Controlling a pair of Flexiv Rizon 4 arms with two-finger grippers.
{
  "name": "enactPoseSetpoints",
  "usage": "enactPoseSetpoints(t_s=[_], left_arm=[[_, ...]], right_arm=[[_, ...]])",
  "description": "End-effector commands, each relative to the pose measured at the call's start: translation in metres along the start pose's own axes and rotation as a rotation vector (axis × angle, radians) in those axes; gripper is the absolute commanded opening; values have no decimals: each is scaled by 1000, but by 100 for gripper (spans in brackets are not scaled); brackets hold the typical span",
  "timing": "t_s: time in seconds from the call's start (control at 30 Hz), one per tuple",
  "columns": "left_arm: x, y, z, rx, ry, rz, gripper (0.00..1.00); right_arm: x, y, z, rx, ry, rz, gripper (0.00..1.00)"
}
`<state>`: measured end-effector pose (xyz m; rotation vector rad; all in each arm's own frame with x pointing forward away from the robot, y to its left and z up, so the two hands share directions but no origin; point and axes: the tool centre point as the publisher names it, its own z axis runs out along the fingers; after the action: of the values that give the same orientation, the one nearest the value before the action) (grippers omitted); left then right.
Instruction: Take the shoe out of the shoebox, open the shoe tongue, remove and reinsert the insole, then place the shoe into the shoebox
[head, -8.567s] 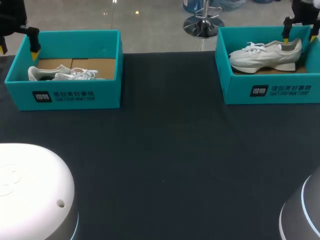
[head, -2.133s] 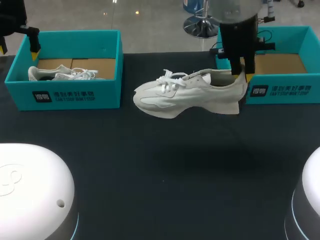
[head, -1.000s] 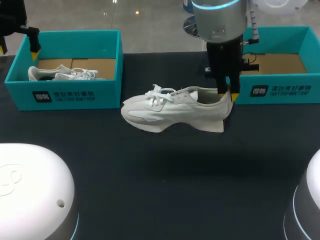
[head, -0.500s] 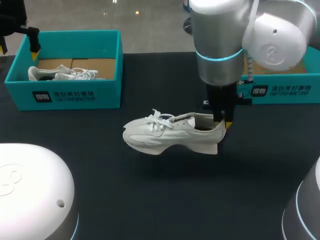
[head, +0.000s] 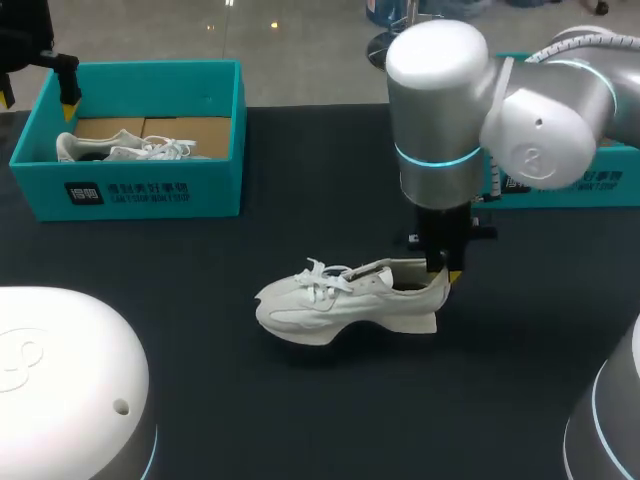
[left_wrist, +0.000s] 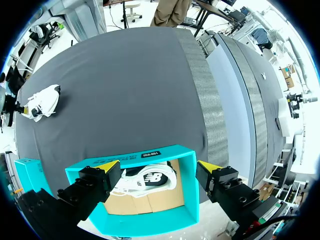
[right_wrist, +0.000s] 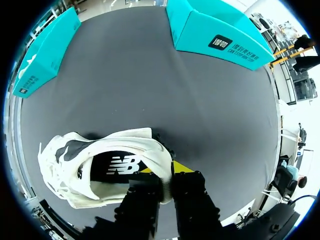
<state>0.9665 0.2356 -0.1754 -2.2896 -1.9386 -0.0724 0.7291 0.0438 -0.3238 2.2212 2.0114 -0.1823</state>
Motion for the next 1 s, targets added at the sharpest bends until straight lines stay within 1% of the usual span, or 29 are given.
enactPoseSetpoints(t_s=[0.03, 0.17, 0.37, 0.4, 0.43, 0.47, 0.63, 0.73, 0.77, 0.8, 0.87, 0.93, 1.0], left_arm=[[0, -1, 0, -2, 2, 0, 100], [0, -1, 0, -2, 2, 0, 100], [0, -1, 0, -2, 2, 0, 100], [0, -1, 0, -2, 2, 0, 100], [0, -1, 0, -2, 2, 0, 100], [0, -1, 0, -2, 2, 0, 100], [0, -1, 0, -2, 2, 0, 100], [0, -1, 0, -2, 2, 0, 100], [0, -1, 0, -2, 2, 0, 100], [0, -1, 0, -2, 2, 0, 100], [0, -1, 0, -2, 2, 0, 100], [0, -1, 0, -2, 2, 0, 100], [0, -1, 0, -2, 2, 0, 100]], right_arm=[[11, 4, 18, 11, -10, 2, 0], [14, 3, 27, 15, -18, -1, 0], [15, 1, 31, 24, -23, 10, 0], [14, 1, 31, 27, -23, 10, 37], [13, 1, 31, 29, -22, 11, 81], [12, 1, 29, 30, -16, 13, 100], [1, 1, 12, 12, 1, 24, 100], [-8, 3, -9, 0, 53, -12, 100], [-10, 4, -18, -22, 67, -43, 100], [-12, 5, -26, -47, 89, -100, 100], [-14, 7, -39, -71, 131, -241, 100], [-13, 7, -48, -97, 196, -431, 100], [-8, 4, -55, -109, 202, -657, 100]])
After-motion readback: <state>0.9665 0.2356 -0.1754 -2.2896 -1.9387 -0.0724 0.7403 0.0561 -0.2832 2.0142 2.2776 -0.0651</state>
